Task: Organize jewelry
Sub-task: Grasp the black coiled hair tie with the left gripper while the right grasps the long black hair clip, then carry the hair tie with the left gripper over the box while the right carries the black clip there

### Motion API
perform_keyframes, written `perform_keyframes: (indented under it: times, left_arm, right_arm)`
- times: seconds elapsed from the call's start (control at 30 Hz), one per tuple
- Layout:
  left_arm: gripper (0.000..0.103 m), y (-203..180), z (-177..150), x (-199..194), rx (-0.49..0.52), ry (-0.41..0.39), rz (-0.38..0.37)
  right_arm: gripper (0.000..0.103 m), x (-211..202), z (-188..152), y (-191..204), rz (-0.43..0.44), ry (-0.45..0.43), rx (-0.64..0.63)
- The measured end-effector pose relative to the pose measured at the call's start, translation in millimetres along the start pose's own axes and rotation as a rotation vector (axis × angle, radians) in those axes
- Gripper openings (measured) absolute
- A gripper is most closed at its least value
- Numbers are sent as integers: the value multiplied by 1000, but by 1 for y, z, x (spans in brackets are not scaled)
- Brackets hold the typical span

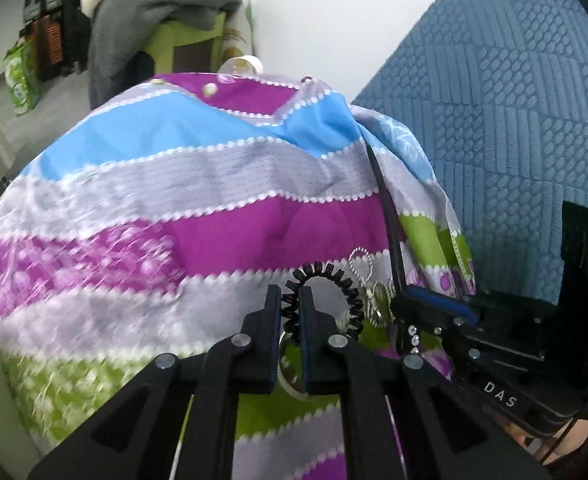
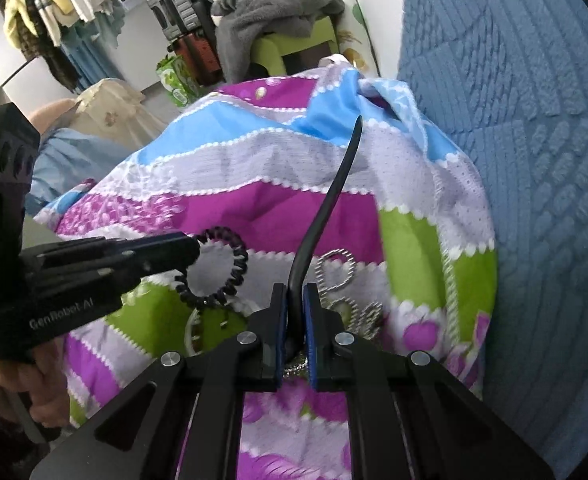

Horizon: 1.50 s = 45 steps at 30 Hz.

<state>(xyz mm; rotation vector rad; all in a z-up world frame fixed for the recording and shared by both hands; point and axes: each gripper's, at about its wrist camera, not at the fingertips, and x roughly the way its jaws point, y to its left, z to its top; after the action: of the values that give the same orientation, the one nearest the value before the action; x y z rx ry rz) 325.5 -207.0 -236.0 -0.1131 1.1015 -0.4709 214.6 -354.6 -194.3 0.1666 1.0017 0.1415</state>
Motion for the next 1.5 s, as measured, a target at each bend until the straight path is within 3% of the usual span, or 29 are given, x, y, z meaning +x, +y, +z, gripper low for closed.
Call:
perform_keyframes:
  times: [0.3,0.6,0.83,1.03,1.23,1.5]
  left_arm:
    - [6,16,-52,-57,-72,-32,20]
    - [6,21,-61,-132,-81,-121,20]
    - [6,20,-56,-210,-81,-226,39]
    - [6,31,-53,-269,-97,-299,61]
    - [6,61,-53,-327,-112,-346,108]
    - [6,117,-62,-374,-175,-391,160]
  right_arm:
    - [6,-22,-30,40,-8,0,-14]
    - [6,-64,-51,68,13,-29,55]
    - [6,-114,-29,93,14,-122,18]
    - [6,-147,-5,140,30,-182,-64]
    - [6,-167,18,191,74,-227,-121]
    - [6,-164,40,260,129,-237,-199]
